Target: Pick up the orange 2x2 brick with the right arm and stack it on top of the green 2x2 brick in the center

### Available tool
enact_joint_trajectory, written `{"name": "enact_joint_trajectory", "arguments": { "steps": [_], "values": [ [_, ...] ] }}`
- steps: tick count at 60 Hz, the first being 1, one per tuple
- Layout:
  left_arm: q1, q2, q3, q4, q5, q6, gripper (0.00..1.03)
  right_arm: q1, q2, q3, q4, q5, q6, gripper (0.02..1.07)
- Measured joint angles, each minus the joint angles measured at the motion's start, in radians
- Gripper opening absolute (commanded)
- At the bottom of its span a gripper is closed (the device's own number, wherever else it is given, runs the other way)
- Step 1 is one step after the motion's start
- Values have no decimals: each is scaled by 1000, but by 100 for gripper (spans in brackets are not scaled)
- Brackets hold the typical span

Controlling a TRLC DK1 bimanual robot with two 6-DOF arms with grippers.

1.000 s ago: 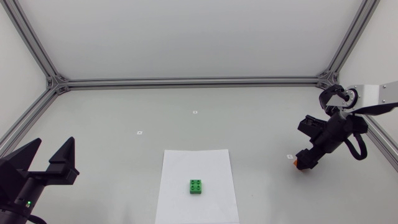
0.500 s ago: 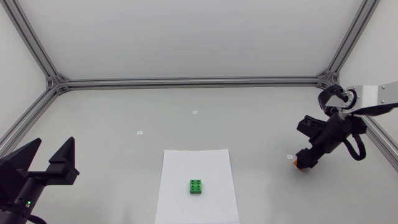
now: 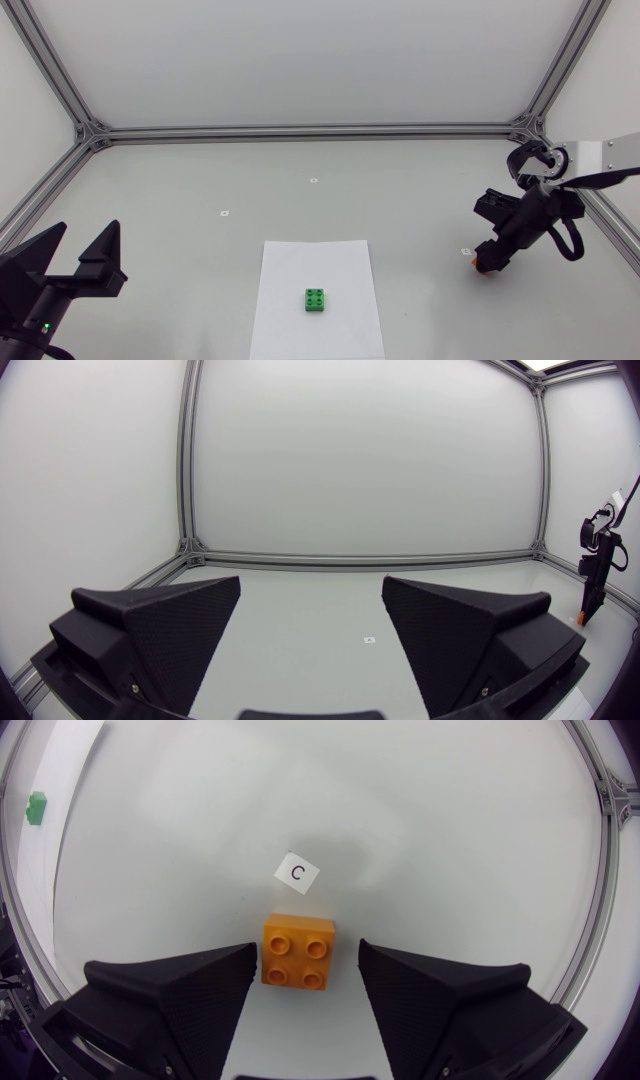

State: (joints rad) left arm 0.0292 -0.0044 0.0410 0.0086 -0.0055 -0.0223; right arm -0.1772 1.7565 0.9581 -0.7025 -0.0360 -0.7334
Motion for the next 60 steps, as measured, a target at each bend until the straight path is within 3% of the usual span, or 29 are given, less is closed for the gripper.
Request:
{"name": "enact_joint_trajectory", "arguments": {
  "steps": [3,20,60],
  "values": [
    [0,0,0,0,0,0,99,0,0,0,0,-2,0,64],
    [0,0,0,0,0,0,99,2,0,0,0,-4,0,61],
    [0,0,0,0,0,0,99,21,-49,-29,-7,-11,0,28]
  ]
}}
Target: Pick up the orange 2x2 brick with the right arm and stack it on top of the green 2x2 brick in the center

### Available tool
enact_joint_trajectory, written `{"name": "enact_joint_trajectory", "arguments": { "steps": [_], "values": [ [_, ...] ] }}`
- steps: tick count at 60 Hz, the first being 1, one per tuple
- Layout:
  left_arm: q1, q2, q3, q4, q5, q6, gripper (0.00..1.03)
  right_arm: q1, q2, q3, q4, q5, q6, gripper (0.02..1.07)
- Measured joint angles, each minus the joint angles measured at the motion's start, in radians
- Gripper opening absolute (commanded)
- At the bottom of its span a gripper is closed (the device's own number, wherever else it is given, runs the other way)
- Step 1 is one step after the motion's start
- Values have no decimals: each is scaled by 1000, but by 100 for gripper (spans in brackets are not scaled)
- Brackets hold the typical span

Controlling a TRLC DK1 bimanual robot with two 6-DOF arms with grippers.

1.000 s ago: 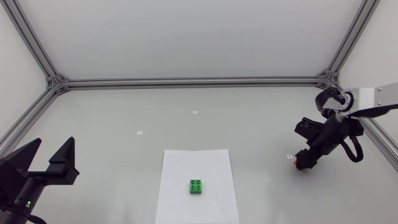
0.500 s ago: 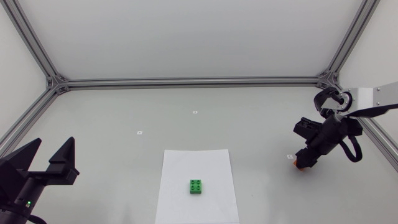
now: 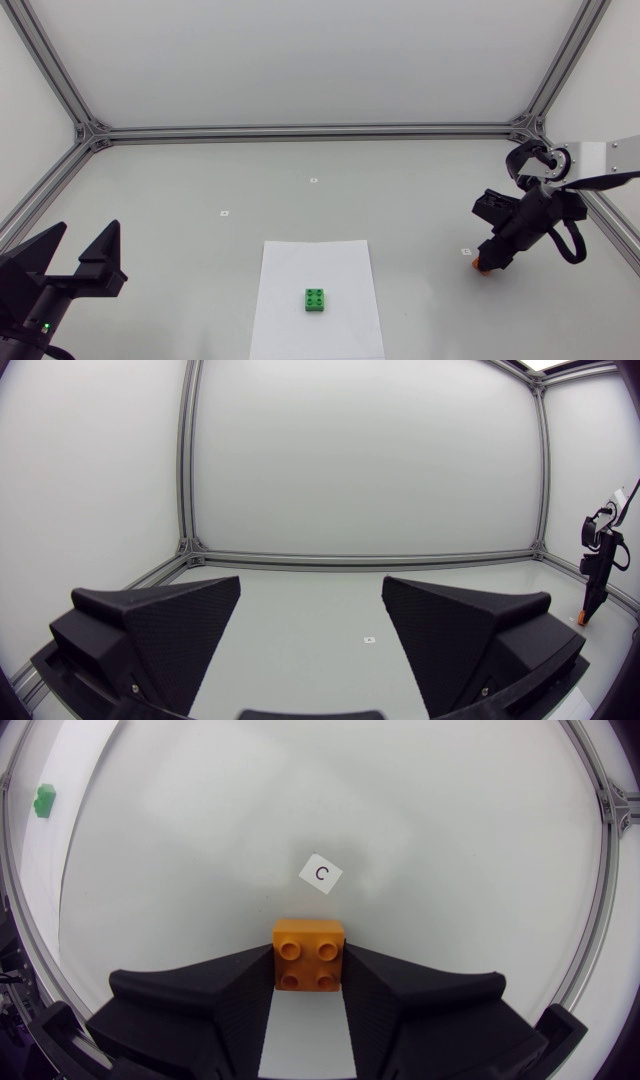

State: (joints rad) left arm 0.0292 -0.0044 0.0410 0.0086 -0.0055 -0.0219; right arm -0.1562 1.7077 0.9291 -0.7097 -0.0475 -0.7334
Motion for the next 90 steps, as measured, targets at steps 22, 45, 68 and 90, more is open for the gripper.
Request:
{"name": "enact_joint_trajectory", "arguments": {
  "steps": [22,45,68,90],
  "values": [
    [0,0,0,0,0,0,99,123,-217,0,-88,0,0,26],
    [0,0,0,0,0,0,99,478,-286,-16,-103,8,15,27],
    [0,0,0,0,0,0,99,820,-232,-17,-101,28,81,27],
    [0,0,0,0,0,0,99,997,-75,78,-98,53,137,28]
  ]
}}
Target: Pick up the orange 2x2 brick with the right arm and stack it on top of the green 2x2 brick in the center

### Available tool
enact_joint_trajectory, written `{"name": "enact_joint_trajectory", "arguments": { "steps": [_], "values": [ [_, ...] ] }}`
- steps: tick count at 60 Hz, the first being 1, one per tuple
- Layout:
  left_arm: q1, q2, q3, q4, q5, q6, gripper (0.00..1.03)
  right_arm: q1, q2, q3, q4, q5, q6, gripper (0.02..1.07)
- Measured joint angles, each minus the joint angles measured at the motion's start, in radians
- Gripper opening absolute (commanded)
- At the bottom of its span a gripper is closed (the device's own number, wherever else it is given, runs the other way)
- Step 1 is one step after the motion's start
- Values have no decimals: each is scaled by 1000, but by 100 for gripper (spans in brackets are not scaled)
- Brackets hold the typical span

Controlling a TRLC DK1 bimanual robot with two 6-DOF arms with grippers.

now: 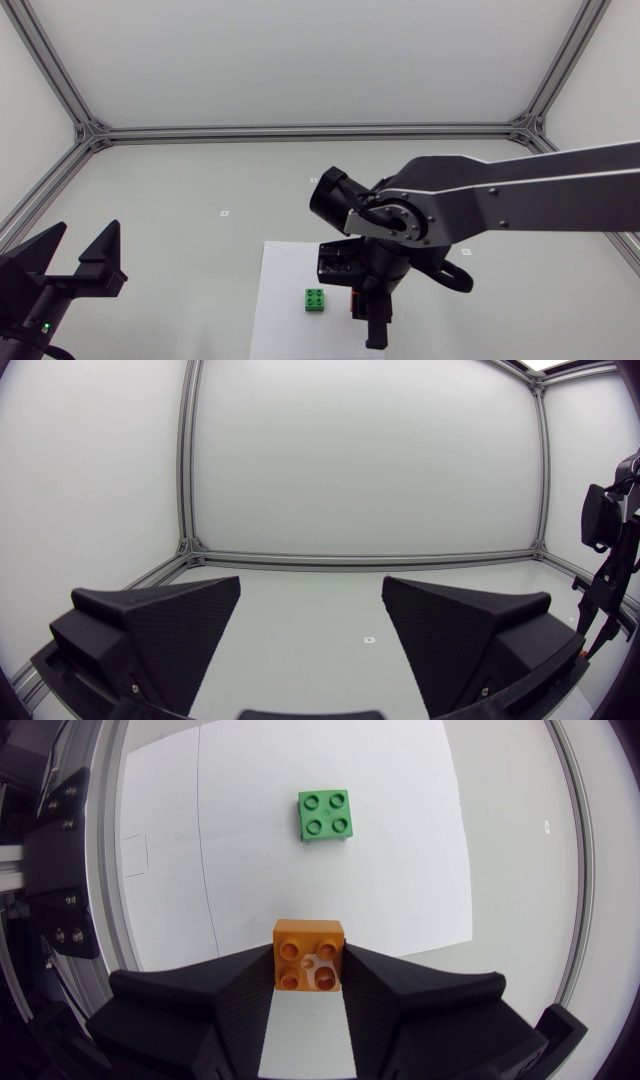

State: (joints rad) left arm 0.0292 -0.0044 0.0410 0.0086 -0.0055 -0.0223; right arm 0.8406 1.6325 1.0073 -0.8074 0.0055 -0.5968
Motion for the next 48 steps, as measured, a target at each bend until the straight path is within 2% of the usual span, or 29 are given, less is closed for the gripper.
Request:
{"name": "enact_joint_trajectory", "arguments": {
  "steps": [27,48],
  "values": [
    [0,0,0,0,0,0,99,77,146,179,-1,3,10,29],
    [0,0,0,0,0,0,99,83,220,233,-1,22,-2,29]
  ]
}}
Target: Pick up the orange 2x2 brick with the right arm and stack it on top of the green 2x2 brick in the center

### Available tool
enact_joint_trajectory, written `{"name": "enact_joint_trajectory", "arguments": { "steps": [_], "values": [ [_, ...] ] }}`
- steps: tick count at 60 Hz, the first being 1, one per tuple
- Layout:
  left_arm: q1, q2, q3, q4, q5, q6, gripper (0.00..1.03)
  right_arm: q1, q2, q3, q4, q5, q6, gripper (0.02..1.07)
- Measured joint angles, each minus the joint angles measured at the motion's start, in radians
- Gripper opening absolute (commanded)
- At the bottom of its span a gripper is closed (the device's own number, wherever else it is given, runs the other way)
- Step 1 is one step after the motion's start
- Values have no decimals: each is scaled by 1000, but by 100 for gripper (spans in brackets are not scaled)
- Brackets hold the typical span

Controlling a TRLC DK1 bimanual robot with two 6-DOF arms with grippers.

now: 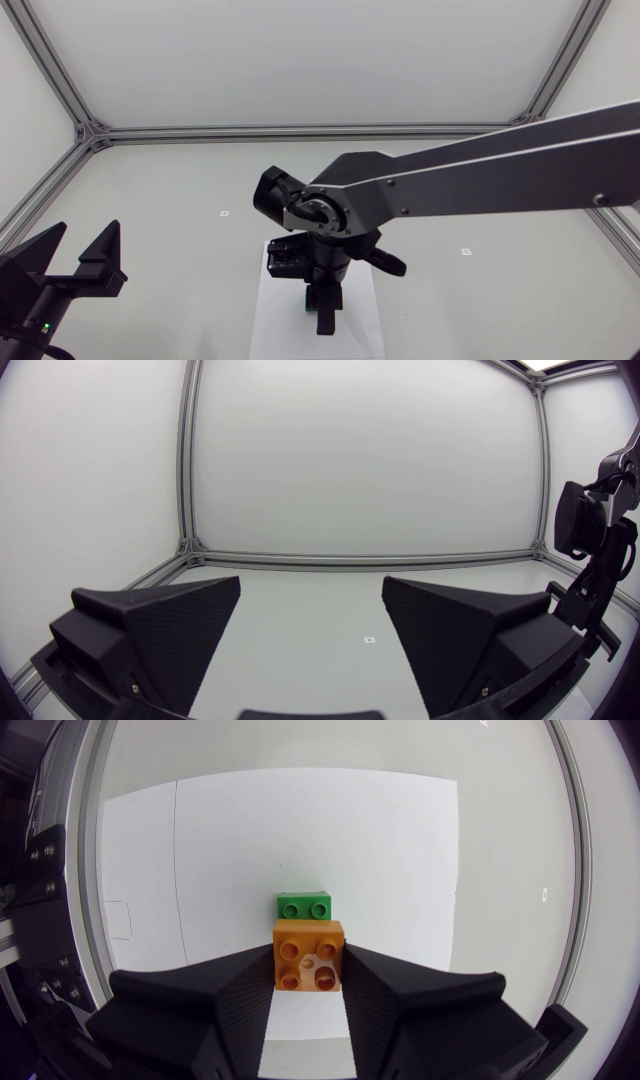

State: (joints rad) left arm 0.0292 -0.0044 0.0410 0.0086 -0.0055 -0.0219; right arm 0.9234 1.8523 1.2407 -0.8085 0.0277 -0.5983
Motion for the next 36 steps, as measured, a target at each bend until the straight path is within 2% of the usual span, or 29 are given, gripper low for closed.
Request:
{"name": "enact_joint_trajectory", "arguments": {
  "steps": [36],
  "values": [
    [0,0,0,0,0,0,99,13,41,37,-3,3,0,29]
  ]
}}
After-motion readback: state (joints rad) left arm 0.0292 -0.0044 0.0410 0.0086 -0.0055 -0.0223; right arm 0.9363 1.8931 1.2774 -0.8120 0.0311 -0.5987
